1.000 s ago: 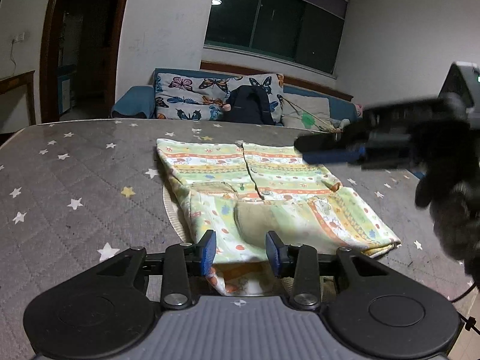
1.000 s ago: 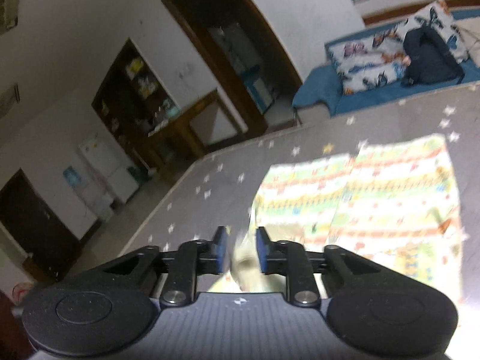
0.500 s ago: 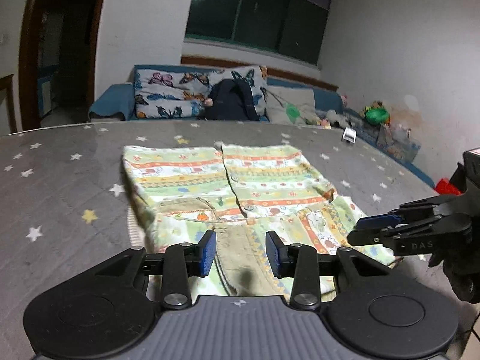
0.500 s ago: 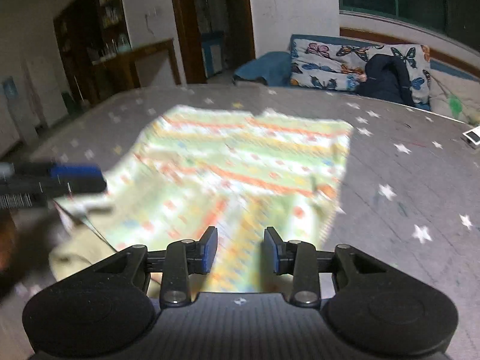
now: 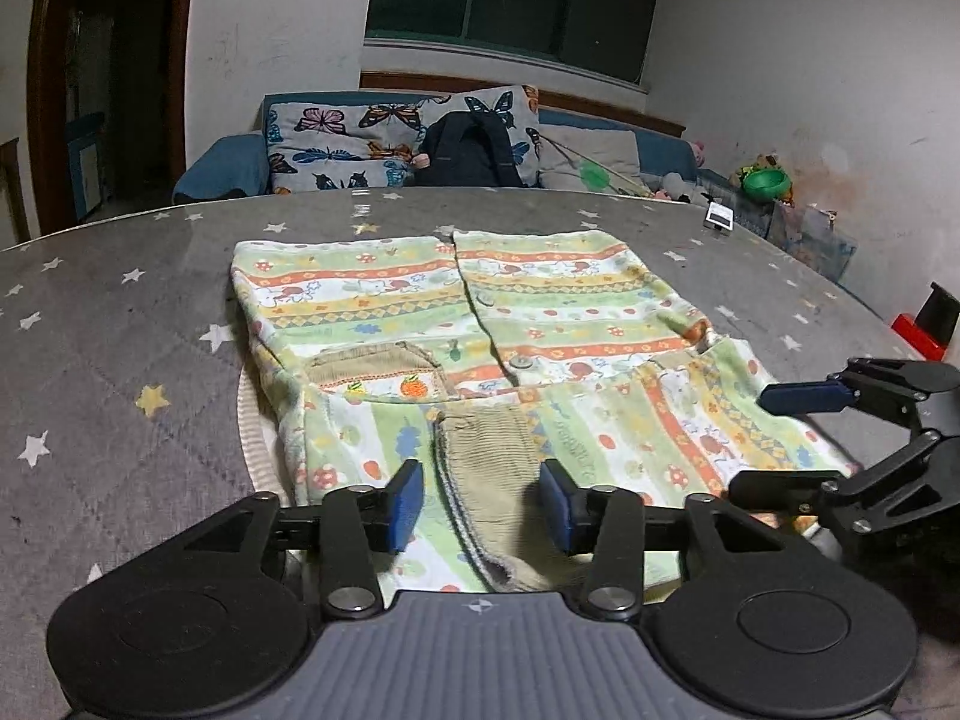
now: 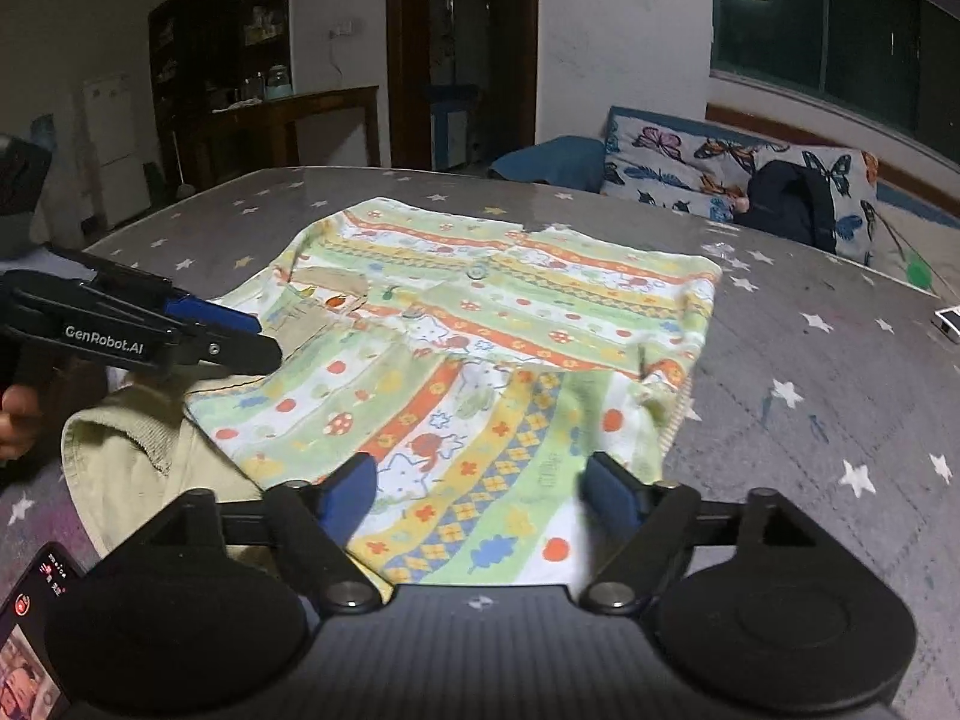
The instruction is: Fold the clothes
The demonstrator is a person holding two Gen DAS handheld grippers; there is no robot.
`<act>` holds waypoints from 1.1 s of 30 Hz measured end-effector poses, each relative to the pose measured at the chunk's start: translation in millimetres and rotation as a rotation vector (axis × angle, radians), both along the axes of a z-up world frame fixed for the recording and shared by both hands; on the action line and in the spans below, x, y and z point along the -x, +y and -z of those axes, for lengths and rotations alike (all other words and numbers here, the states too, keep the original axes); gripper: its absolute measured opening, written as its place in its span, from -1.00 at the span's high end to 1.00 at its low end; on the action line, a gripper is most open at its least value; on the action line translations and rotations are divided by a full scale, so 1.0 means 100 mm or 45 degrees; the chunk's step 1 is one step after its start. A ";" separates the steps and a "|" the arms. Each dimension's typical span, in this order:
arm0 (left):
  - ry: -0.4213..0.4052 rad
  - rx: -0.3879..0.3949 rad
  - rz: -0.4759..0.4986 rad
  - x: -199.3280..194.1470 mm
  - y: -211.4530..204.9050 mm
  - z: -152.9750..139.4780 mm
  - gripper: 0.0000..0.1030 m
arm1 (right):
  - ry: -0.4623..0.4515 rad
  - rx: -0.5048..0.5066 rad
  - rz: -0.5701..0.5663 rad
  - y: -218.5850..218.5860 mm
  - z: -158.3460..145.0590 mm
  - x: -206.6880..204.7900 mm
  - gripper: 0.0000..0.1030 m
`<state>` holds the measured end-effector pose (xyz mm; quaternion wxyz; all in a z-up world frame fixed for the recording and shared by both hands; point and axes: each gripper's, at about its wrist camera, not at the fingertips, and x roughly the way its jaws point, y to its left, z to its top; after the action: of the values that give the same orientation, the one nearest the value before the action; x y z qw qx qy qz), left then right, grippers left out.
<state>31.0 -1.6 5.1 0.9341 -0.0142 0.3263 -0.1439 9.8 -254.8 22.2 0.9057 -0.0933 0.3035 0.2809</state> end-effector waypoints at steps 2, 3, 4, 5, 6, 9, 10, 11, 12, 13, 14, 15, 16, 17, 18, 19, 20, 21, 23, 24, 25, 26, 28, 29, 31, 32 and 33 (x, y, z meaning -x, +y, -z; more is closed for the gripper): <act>-0.015 -0.015 0.006 0.01 -0.02 0.02 0.00 | -0.006 0.002 -0.006 0.02 0.01 0.01 -0.63; -0.021 -0.020 0.010 0.01 -0.02 0.02 -0.04 | -0.008 0.003 -0.007 0.02 0.01 0.01 -0.64; -0.021 -0.021 0.014 0.01 -0.03 0.02 -0.10 | -0.007 0.001 -0.009 0.02 0.02 -0.01 -0.66; -0.021 -0.022 0.017 0.00 -0.03 0.01 -0.12 | -0.006 0.002 -0.012 0.03 0.02 -0.01 -0.71; -0.020 -0.022 0.019 0.00 -0.04 0.00 -0.19 | -0.005 0.008 -0.018 0.04 0.03 -0.01 -0.74; -0.019 -0.032 0.024 -0.01 -0.05 0.01 -0.35 | -0.003 0.026 -0.034 0.08 0.03 -0.01 -0.87; -0.019 -0.035 0.025 -0.01 -0.06 0.01 -0.38 | -0.004 0.034 -0.030 0.09 0.04 -0.02 -0.91; -0.019 -0.039 0.026 -0.01 -0.06 0.01 -0.39 | 0.001 0.034 -0.023 0.09 0.06 -0.05 -0.96; -0.018 -0.040 0.027 -0.01 -0.06 0.01 -0.41 | 0.012 0.026 -0.015 0.08 0.06 -0.07 -0.98; -0.017 -0.037 0.028 -0.02 -0.06 0.02 -0.43 | 0.024 0.016 -0.008 0.07 0.06 -0.09 -1.00; -0.016 -0.034 0.029 -0.02 -0.06 0.02 -0.44 | 0.033 0.007 -0.004 0.06 0.06 -0.10 -1.00; -0.015 -0.029 0.031 -0.02 -0.06 0.02 -0.47 | 0.033 0.006 -0.003 0.05 0.07 -0.10 -1.00; -0.011 -0.018 0.043 -0.03 -0.06 0.03 -0.60 | 0.033 0.007 -0.002 0.05 0.07 -0.10 -1.00; -0.004 -0.004 0.069 -0.04 -0.07 0.03 -0.71 | 0.032 0.011 -0.001 0.06 0.07 -0.10 -1.00; 0.001 0.000 0.093 -0.05 -0.08 0.03 -0.96 | 0.031 0.014 -0.001 0.06 0.08 -0.10 -1.00; 0.002 -0.034 0.104 -0.04 -0.13 0.03 -1.00 | 0.030 0.017 0.000 0.07 0.08 -0.10 -1.00; -0.001 -0.098 0.101 -0.04 -0.21 0.04 -1.00 | 0.030 0.017 0.000 0.07 0.08 -0.10 -1.00; -0.007 -0.143 0.099 -0.03 -0.26 0.04 -1.00 | 0.030 0.017 0.001 0.07 0.08 -0.10 -1.00; -0.009 -0.149 0.097 -0.02 -0.27 0.04 -1.00 | 0.030 0.018 0.001 0.07 0.08 -0.11 -1.00; -0.008 -0.143 0.096 -0.03 -0.26 0.04 -1.00 | 0.031 0.017 0.002 0.07 0.08 -0.11 -1.00; -0.006 -0.137 0.095 -0.03 -0.26 0.04 -1.00 | 0.031 0.016 0.002 0.07 0.09 -0.11 -1.00; -0.004 -0.131 0.094 -0.03 -0.25 0.04 -1.00 | 0.031 0.016 0.002 0.07 0.09 -0.11 -1.00; -0.002 -0.121 0.093 -0.03 -0.23 0.04 -1.00 | 0.031 0.016 0.002 0.07 0.09 -0.11 -1.00; -0.001 -0.120 0.094 -0.03 -0.23 0.05 -1.00 | 0.031 0.016 0.002 0.07 0.09 -0.11 -1.00; -0.001 -0.119 0.094 -0.04 -0.22 0.05 -1.00 | 0.031 0.017 0.002 0.07 0.10 -0.11 -1.00; -0.001 -0.120 0.094 -0.04 -0.22 0.05 -1.00 | 0.031 0.016 0.002 0.08 0.10 -0.12 -1.00; -0.001 -0.120 0.094 -0.04 -0.22 0.05 -1.00 | 0.031 0.016 0.002 0.07 0.10 -0.12 -1.00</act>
<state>34.9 -24.0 -0.1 0.9279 0.0421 0.3326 -0.1628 21.6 -248.1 12.6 0.9016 -0.0955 0.3162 0.2794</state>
